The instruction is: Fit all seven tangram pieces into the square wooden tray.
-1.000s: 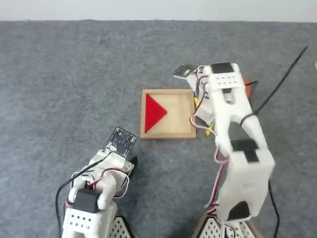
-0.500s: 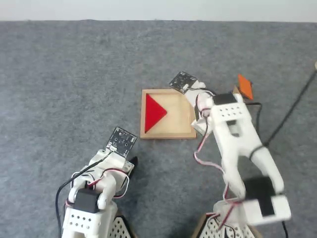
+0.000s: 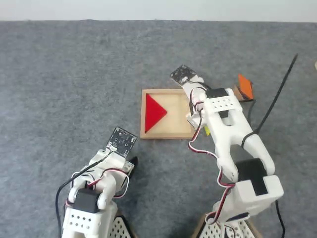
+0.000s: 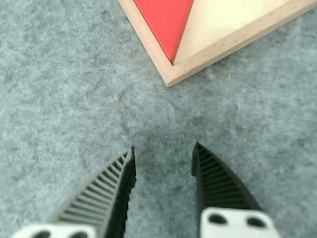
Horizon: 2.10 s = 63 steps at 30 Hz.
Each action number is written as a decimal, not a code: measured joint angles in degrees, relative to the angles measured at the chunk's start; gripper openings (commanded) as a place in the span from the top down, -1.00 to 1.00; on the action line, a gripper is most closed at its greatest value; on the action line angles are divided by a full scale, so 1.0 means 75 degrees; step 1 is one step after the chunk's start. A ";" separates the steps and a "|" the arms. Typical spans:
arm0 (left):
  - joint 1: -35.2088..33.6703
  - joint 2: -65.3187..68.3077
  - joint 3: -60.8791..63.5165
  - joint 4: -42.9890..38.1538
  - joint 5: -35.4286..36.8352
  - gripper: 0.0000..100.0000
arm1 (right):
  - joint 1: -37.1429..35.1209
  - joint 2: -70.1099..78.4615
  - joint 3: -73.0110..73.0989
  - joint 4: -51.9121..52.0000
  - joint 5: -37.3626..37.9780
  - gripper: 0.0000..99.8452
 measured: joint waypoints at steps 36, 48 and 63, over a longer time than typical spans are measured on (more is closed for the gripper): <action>0.0000 0.0000 0.0000 0.0000 0.0000 0.63 | 0.0188 0.1594 -0.0856 0.0492 -0.1934 0.23; 0.0000 0.0000 0.0000 0.0000 0.0000 0.63 | 0.0188 0.1594 -0.0844 -0.0305 -0.1688 0.23; 0.0000 0.0000 0.0000 0.0000 0.0000 0.63 | 0.0188 0.2508 -0.1946 0.0141 -0.0996 0.23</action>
